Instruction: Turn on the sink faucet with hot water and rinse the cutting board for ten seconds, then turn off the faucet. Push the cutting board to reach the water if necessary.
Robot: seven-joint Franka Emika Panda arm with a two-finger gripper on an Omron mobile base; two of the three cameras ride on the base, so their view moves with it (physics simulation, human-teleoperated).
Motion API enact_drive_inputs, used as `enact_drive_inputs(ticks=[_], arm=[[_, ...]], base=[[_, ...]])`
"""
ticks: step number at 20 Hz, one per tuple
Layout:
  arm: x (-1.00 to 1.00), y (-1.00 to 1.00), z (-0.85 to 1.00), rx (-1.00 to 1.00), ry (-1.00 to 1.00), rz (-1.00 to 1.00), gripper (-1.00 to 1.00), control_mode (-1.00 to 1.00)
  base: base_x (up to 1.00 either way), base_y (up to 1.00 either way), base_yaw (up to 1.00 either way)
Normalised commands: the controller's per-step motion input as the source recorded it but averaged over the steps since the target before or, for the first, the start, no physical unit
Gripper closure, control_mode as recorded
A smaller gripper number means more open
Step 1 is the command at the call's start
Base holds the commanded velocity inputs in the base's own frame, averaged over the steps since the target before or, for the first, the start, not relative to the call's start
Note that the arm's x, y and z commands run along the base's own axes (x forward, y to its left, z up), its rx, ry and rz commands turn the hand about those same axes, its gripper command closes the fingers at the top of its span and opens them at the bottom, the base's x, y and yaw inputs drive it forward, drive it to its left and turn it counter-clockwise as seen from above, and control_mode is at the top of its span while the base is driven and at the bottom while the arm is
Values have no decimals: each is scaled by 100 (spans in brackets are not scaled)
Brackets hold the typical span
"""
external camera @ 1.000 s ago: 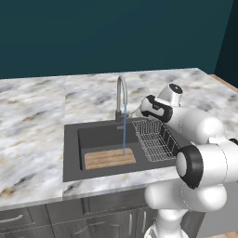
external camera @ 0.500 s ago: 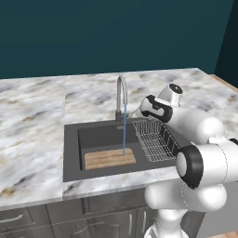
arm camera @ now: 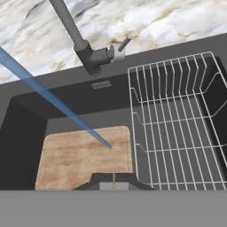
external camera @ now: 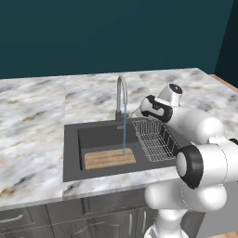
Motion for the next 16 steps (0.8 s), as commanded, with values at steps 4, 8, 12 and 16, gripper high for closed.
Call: enact_drive_inputs(ticks=[4,8,12,16], arm=[[0,0,0,0,0,0,-100,-100],[0,0,0,0,0,0,-100,-100],[0,0,0,0,0,0,-100,-100],[0,0,0,0,0,0,-100,-100]], base=[[0,0,0],[0,0,0],[0,0,0],[0,0,0]])
